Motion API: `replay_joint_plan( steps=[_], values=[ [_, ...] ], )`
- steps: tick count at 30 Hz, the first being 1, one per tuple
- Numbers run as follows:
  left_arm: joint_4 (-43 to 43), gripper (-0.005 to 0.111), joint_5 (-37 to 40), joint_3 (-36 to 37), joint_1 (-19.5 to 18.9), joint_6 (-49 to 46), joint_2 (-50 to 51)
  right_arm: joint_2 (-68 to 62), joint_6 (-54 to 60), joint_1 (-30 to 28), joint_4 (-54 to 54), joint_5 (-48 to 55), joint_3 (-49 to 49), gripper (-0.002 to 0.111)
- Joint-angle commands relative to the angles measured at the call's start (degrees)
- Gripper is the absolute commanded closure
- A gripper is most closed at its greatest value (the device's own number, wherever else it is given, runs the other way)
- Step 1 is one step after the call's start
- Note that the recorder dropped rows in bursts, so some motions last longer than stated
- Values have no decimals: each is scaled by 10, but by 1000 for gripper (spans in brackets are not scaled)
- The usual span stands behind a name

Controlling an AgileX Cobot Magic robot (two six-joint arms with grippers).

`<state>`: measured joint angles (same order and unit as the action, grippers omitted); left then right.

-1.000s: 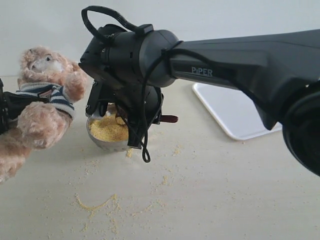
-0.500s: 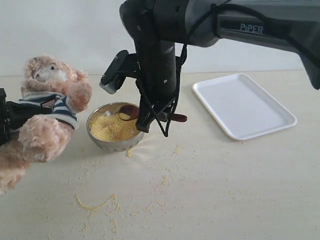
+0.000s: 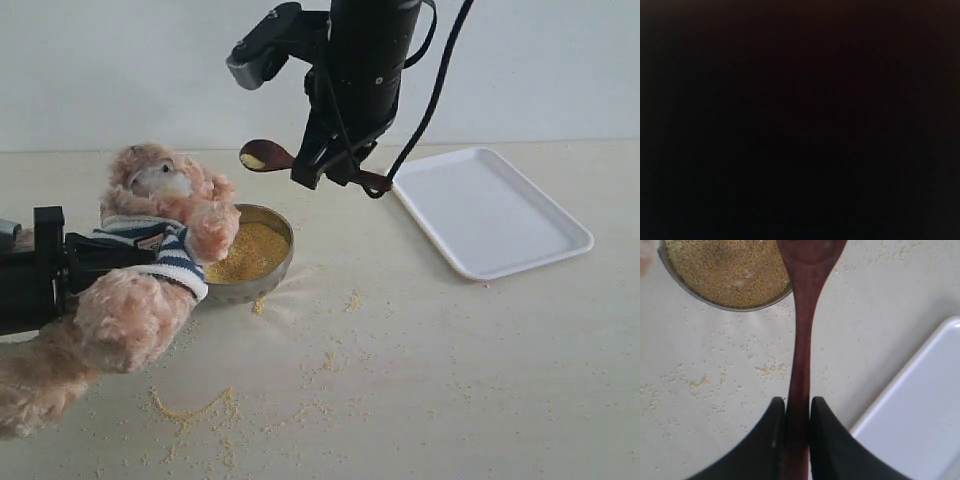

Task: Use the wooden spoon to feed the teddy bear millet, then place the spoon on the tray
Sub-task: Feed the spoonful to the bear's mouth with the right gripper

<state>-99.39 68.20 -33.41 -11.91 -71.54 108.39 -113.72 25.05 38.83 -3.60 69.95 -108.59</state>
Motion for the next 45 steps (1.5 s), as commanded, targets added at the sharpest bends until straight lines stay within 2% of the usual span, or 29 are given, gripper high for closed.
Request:
replay_joint_plan(
  steps=[1,4,6,9,13,18,22,31,36,45],
  values=[
    [-6,102,18,0,5,7,-7,37,-1,-3,27,0,0,109],
    [-6,102,18,0,12,25,-7,38,-1,1,102,0,0,109],
    [-6,102,18,0,35,27,-7,38,-1,34,101,-23,0,109],
    [-6,102,18,-9,45,26,-7,33,-8,78,42,-58,0,109],
    [-6,102,18,-11,45,26,-7,22,15,85,17,-52,0,109],
    [-6,102,18,-26,45,23,-7,21,5,138,-170,-44,0,109],
    [-6,102,18,-26,45,22,-7,11,-11,162,-266,-35,0,109],
    [-6,102,18,-26,45,22,-7,-23,-52,200,-355,-51,0,109],
    [-6,102,18,-26,45,16,-7,-23,-55,212,-406,-25,0,109],
    [-6,102,18,-26,45,15,-7,-24,-53,225,-440,-16,0,109]
  ],
)
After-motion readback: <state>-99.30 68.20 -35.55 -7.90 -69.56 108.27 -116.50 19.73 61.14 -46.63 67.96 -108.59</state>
